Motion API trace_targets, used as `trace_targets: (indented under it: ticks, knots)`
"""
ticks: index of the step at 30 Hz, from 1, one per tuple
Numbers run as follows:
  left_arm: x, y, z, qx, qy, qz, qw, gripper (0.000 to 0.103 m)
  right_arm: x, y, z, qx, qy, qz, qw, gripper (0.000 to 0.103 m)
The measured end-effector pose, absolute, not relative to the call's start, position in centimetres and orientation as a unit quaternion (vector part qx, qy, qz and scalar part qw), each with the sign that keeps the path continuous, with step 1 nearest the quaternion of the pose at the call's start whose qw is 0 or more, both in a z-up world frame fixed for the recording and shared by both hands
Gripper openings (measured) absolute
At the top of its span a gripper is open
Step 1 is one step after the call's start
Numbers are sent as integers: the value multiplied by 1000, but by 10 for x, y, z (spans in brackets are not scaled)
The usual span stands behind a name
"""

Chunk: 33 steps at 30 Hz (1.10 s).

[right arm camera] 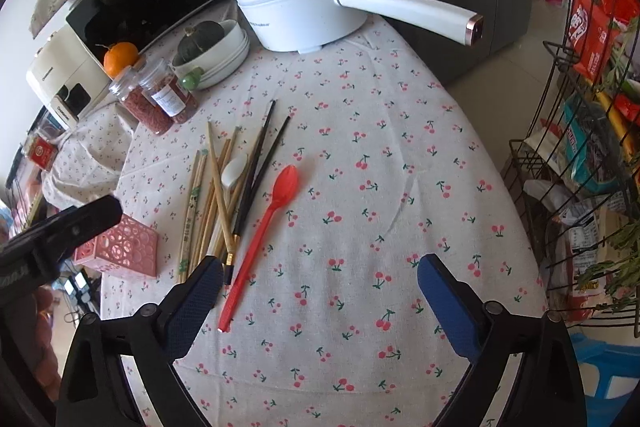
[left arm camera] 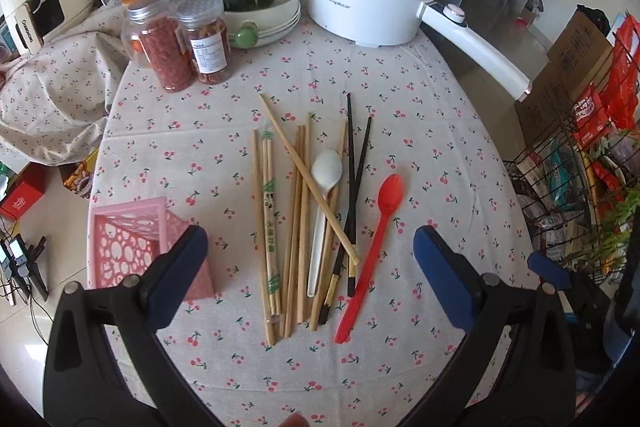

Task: Organize utensils
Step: 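Lower the left gripper onto a long wooden chopstick and close it, then lift the wooden chopstick with the left gripper while the right gripper grasps the red spoon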

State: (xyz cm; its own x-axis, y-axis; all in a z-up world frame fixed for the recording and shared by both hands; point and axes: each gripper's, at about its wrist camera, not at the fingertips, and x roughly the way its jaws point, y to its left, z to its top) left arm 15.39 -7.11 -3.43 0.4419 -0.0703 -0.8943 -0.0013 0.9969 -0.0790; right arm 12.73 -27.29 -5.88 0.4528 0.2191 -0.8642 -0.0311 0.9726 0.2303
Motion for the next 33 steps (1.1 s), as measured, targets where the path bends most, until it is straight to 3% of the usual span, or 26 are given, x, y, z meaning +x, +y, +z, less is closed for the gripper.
trace_targets:
  ticks: [1, 3, 6, 10, 12, 18, 23, 27, 33]
  knots:
    - [164, -71, -41, -42, 536, -12, 843, 97, 128, -275, -61, 91, 520, 74, 846, 93]
    - [182, -66, -56, -72, 555, 5, 829, 74, 128, -278, -63, 95, 521, 79, 844, 90]
    - [205, -62, -78, -117, 573, 20, 811, 52, 129, -282, -63, 105, 524, 88, 841, 87]
    - [228, -60, -100, -145, 583, 25, 799, 33, 133, -281, -63, 113, 525, 100, 838, 86]
    - [236, -61, -109, -148, 587, 30, 796, 24, 136, -279, -65, 114, 527, 104, 836, 81]
    - [251, -57, -127, -165, 597, 42, 784, 19, 141, -274, -65, 123, 524, 112, 836, 67]
    - [258, -55, -136, -189, 598, 39, 778, 18, 142, -267, -65, 122, 524, 120, 834, 65]
    - [262, -51, -138, -200, 592, 34, 780, 9, 143, -261, -68, 115, 527, 121, 833, 64]
    - [235, -50, -110, -188, 576, -6, 796, 8, 147, -263, -78, 114, 538, 108, 828, 62]
